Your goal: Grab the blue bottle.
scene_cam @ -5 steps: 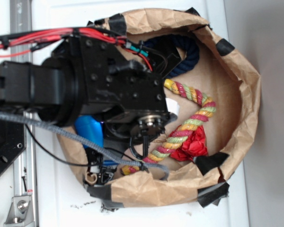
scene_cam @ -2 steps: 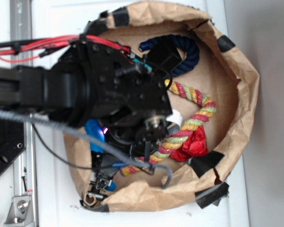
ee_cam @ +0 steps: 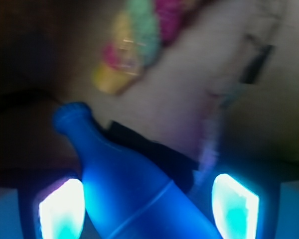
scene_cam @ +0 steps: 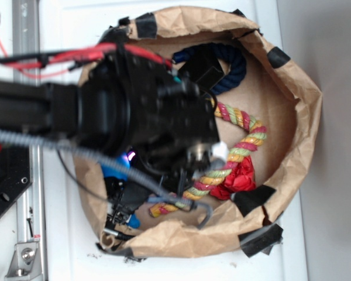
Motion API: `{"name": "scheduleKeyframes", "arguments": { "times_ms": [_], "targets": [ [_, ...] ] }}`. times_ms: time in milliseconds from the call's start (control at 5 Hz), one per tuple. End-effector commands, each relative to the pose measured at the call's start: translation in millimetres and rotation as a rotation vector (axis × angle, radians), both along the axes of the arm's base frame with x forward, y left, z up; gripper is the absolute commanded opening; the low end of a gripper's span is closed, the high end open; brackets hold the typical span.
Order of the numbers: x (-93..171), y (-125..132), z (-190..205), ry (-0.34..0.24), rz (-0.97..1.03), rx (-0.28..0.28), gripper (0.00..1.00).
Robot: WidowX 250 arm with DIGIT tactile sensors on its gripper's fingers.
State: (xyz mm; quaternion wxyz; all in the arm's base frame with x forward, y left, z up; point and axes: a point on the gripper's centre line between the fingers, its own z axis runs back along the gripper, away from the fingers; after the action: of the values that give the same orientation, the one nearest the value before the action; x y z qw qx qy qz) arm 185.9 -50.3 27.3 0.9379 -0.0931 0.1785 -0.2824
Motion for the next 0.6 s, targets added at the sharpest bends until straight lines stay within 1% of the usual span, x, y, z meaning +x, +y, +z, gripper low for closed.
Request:
{"name": "scheduleKeyframes", "arguments": {
  "times_ms": [0,200,400],
  "targets": [
    [11.3,30.6,3.4,-0.123,0.107,0.266,1.00],
    [36.5,55.4,27.8,-0.207,0.204,0.261,1.00],
    [50.4,75.3,56.1,-0.254,0.306,0.202,1.00]
  ]
}}
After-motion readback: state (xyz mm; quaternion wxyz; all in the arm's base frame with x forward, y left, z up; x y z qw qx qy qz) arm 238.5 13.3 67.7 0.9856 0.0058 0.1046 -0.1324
